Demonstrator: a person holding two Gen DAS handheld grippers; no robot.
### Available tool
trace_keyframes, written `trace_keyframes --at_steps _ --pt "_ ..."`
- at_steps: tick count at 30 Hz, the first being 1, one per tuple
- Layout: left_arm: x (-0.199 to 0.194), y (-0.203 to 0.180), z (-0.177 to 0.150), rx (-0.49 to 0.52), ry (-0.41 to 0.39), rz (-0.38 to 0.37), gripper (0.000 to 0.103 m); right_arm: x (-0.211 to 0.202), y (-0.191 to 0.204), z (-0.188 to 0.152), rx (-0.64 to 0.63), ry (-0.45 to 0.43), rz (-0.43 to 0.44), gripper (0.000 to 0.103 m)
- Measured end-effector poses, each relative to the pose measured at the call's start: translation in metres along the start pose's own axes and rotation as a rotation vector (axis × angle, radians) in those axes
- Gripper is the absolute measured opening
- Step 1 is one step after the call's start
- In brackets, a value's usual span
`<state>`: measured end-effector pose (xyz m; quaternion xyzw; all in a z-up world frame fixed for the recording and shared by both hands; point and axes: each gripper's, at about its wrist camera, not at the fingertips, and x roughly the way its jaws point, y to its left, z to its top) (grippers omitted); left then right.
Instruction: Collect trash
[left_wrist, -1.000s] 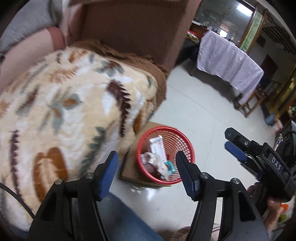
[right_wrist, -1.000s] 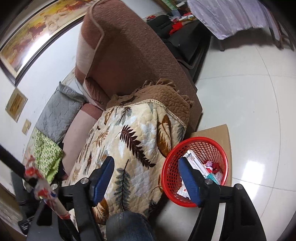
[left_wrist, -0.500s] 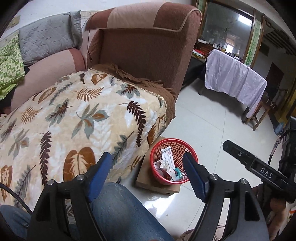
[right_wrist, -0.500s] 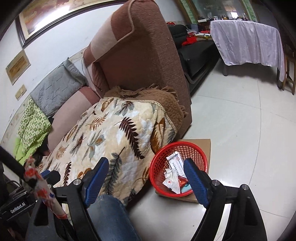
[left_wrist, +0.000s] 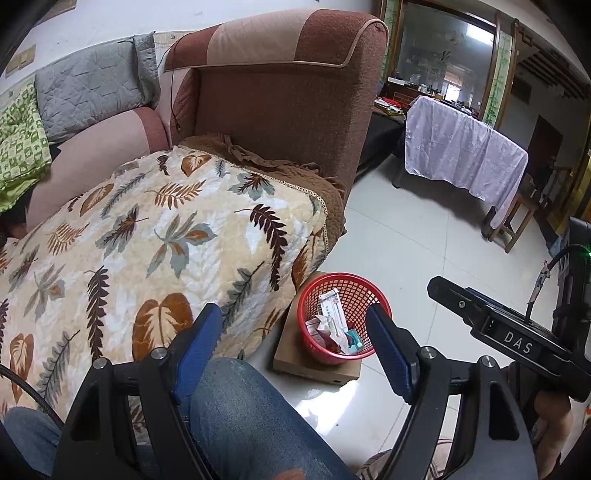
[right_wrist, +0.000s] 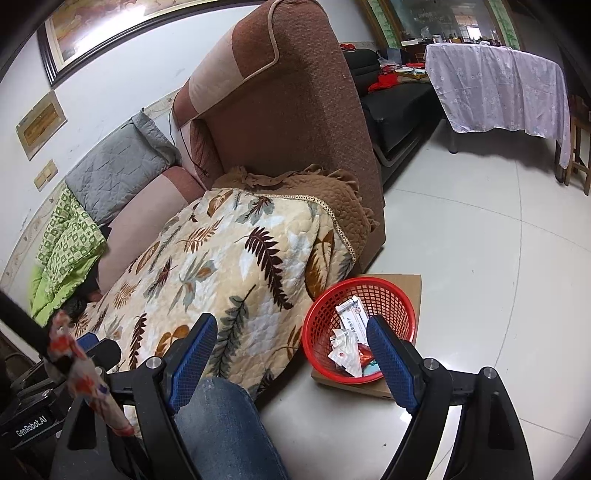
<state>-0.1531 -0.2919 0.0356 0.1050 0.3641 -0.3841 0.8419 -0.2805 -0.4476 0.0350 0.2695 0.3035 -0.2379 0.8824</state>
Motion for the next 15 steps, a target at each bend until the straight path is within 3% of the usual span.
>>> trace_keyframes --at_steps 15 --pt "-0.0008 -0.0036 0.0002 0.012 0.006 0.01 0.079 -0.0008 -0.0022 -0.0004 0.003 -0.002 -0.001 0.087"
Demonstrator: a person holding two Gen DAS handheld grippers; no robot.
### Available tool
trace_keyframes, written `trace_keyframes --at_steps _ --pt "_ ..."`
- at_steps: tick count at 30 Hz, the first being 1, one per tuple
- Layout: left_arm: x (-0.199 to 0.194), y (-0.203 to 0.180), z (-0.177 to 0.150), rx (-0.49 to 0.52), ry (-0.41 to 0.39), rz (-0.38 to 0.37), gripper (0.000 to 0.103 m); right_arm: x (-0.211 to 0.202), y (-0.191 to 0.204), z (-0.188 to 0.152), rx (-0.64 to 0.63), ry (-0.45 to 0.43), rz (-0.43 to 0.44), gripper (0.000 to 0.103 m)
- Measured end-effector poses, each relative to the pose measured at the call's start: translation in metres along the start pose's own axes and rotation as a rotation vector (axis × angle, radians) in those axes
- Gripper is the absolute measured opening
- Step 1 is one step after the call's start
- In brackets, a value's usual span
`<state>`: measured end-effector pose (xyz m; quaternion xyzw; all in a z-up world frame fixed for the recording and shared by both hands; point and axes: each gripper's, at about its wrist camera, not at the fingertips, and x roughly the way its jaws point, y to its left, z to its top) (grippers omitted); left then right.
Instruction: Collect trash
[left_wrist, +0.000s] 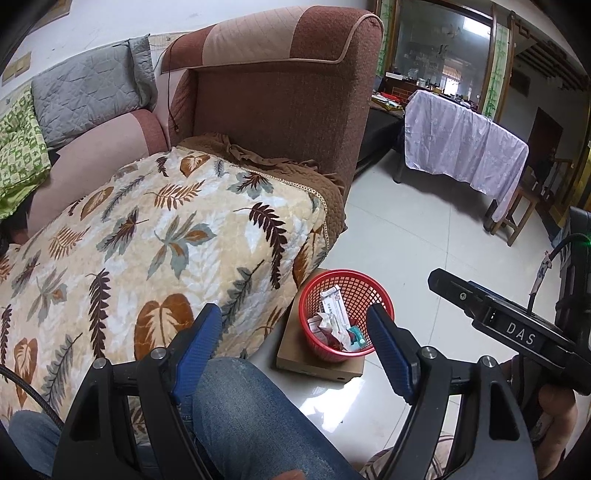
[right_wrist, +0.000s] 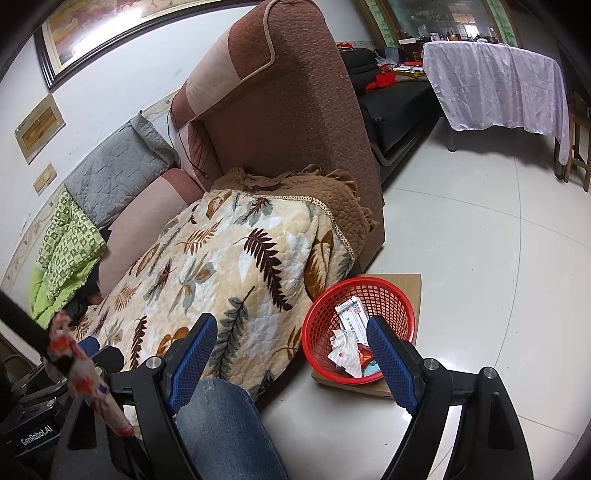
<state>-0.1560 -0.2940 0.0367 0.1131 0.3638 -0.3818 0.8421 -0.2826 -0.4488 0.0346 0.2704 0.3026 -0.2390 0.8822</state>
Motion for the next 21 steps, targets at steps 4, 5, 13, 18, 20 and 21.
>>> trace_keyframes --at_steps 4,5,13,18,20,21 --pt "0.0001 0.0005 0.0001 0.0 0.001 0.001 0.079 0.0006 0.0001 0.0006 0.0 0.002 0.0 0.087" --pt "0.0004 0.001 -0.0001 0.0 0.002 0.001 0.079 0.0 -0.0003 0.0001 0.0 0.001 0.0 0.087" --pt "0.0002 0.0004 0.0003 0.002 0.002 0.0 0.079 0.0004 -0.0005 0.0017 0.0 0.002 -0.001 0.087" --pt "0.0002 -0.0004 0.0006 0.001 0.002 0.0 0.079 0.001 -0.0003 0.0022 0.001 0.002 0.0 0.087" --pt "0.0009 0.0005 0.0002 0.001 0.004 -0.001 0.079 0.0007 -0.0007 0.002 0.002 0.003 0.0 0.087" --pt "0.0008 0.0015 -0.0002 0.002 0.006 -0.002 0.079 0.0009 -0.0005 0.0025 0.001 0.002 0.0 0.087"
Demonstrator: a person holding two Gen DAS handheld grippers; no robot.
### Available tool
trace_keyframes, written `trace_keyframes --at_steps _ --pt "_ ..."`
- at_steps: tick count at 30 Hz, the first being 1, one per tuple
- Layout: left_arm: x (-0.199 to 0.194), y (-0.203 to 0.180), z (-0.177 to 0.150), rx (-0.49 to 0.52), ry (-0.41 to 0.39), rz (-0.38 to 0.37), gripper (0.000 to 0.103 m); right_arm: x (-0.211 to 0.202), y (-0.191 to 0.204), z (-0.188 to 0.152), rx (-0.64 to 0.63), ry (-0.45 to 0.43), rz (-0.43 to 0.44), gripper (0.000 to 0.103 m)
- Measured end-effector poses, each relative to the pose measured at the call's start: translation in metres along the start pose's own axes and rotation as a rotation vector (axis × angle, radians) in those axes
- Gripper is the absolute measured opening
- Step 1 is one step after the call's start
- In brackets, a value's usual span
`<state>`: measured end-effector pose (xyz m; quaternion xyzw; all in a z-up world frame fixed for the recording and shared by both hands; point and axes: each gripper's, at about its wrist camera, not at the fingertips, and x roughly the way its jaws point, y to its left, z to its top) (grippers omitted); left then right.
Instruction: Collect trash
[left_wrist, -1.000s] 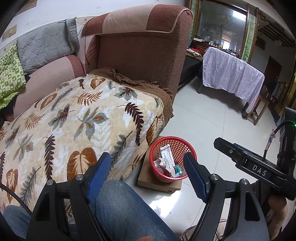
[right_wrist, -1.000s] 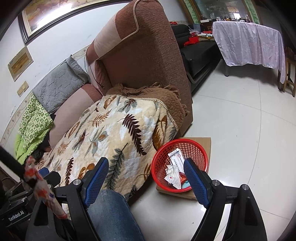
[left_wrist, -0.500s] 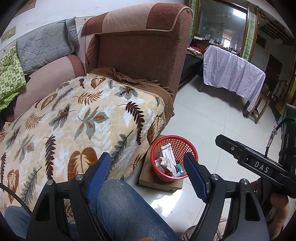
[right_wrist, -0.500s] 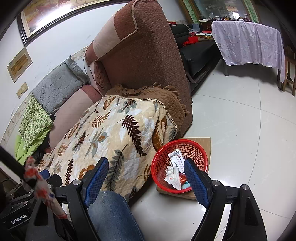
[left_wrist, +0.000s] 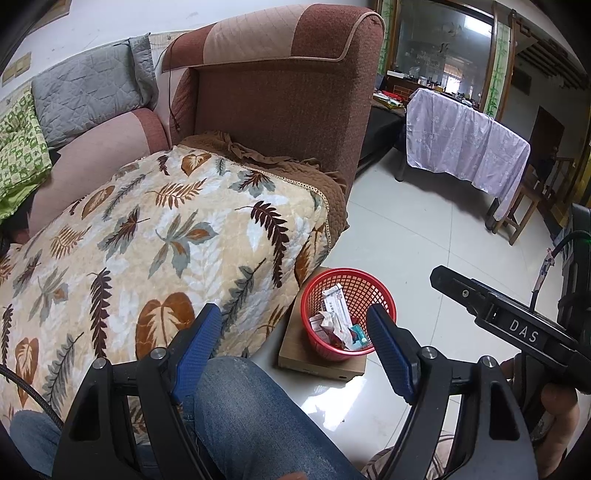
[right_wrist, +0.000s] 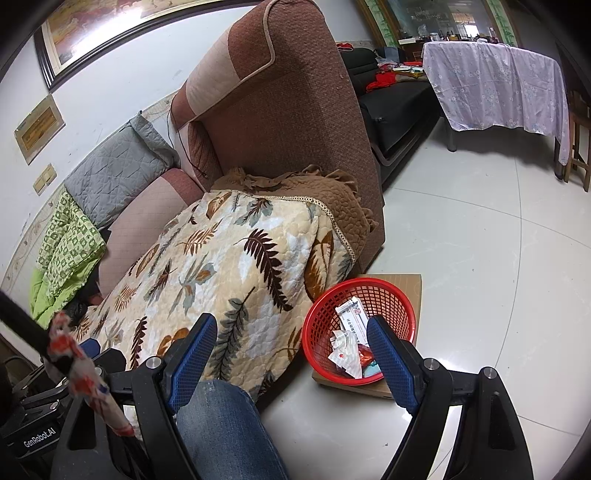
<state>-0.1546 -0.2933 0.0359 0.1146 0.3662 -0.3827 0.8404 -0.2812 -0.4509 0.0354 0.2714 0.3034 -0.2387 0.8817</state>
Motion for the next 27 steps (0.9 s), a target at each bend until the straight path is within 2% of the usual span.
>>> trace_keyframes --at_steps 21,27 --pt "0.002 0.0 -0.002 0.003 0.004 -0.004 0.08 0.001 -0.004 -0.001 0.009 0.01 -0.008 0.087" --pt "0.012 0.011 -0.008 0.011 0.022 -0.02 0.08 0.017 -0.005 -0.002 0.024 0.03 -0.019 0.087"
